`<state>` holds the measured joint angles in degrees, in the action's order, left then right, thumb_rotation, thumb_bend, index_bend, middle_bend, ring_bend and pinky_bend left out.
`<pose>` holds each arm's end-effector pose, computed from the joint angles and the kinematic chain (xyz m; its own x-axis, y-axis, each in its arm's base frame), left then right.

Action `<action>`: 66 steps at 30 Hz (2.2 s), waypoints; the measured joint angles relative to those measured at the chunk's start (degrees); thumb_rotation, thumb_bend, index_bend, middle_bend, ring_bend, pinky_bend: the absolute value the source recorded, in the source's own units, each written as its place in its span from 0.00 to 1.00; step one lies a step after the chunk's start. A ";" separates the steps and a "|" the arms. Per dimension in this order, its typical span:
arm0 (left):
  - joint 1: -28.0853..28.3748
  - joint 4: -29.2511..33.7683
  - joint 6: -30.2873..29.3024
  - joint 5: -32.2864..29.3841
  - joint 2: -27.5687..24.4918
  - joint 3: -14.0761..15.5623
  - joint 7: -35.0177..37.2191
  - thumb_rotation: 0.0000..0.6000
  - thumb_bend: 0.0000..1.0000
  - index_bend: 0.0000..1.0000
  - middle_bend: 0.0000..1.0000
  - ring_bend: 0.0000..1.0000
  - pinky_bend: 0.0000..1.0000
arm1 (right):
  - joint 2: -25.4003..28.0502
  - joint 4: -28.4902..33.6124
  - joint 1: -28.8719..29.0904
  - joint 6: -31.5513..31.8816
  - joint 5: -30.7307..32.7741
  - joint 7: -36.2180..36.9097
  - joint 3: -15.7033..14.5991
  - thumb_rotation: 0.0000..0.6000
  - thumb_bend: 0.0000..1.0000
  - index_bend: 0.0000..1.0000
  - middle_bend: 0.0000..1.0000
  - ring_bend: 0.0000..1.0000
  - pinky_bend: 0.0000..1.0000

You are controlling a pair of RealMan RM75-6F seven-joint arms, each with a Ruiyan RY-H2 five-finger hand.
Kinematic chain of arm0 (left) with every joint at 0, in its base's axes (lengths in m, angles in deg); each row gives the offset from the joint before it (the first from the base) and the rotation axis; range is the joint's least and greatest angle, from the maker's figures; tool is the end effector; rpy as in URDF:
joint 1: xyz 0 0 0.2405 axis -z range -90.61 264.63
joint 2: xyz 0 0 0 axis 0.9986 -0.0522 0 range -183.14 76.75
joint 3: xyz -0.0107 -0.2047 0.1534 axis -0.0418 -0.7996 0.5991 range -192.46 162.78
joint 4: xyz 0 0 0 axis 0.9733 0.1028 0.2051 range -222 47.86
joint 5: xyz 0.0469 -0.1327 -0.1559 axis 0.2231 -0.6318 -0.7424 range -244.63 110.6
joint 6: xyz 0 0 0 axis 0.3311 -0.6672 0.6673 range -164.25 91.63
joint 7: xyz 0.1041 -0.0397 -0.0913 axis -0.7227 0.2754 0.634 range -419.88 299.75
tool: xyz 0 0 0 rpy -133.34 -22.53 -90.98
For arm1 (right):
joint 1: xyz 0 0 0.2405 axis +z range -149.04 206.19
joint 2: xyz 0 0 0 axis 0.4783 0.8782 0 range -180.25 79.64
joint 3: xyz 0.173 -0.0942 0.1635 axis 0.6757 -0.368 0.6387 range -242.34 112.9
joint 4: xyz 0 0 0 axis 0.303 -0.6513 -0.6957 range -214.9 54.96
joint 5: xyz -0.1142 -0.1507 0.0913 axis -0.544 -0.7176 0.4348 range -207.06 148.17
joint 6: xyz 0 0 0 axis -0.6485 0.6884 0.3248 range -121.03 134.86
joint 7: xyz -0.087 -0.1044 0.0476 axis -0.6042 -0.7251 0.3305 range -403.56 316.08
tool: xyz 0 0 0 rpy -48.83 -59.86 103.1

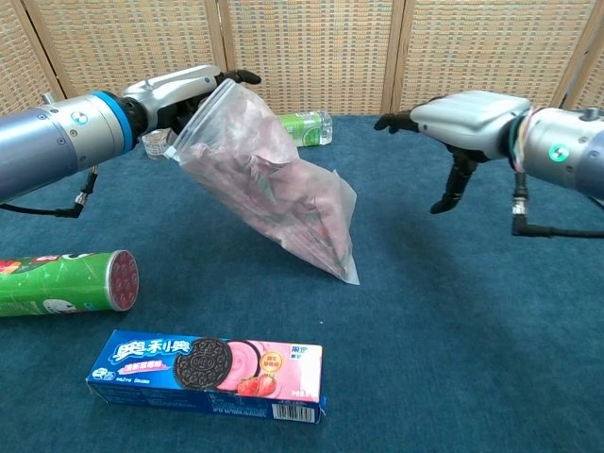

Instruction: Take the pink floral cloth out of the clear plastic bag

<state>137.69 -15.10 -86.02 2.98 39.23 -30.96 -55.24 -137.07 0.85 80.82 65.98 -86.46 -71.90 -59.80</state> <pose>-0.1017 0.4018 -0.0127 0.1967 0.2768 0.9406 0.9071 -0.4154 -0.0675 -0.1339 -0.3792 0.0019 0.6434 -0.1047 0.7584 -0.7231 -0.4084 0.5571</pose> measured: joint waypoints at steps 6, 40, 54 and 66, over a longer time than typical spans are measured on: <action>0.88 -0.57 0.63 -0.99 0.00 -0.92 0.14 1.00 0.38 0.71 0.00 0.00 0.00 | 1.22 -4.99 -4.88 6.12 -13.99 2.69 -6.70 1.00 0.03 0.12 0.57 0.50 0.67; 2.57 -0.76 3.42 -6.67 0.41 -1.86 -1.89 1.00 0.38 0.71 0.00 0.00 0.00 | -9.41 -34.06 -1.83 19.13 -57.89 7.36 -17.01 1.00 0.03 0.26 0.76 0.68 0.92; 3.15 -0.74 4.23 -8.21 0.50 -2.54 -1.47 1.00 0.38 0.71 0.00 0.00 0.00 | -17.49 -43.87 1.53 12.05 -57.46 7.48 -14.70 1.00 0.05 0.28 0.76 0.69 0.92; 3.50 -0.54 4.62 -7.99 0.02 -2.33 -1.15 1.00 0.38 0.71 0.00 0.00 0.00 | -21.20 -48.56 2.47 11.40 -55.98 9.71 -13.89 1.00 0.07 0.28 0.77 0.69 0.92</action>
<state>141.19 -15.65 -81.40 -5.01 39.26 -33.29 -56.40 -158.27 -47.71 83.29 77.37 -142.43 -62.19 -73.69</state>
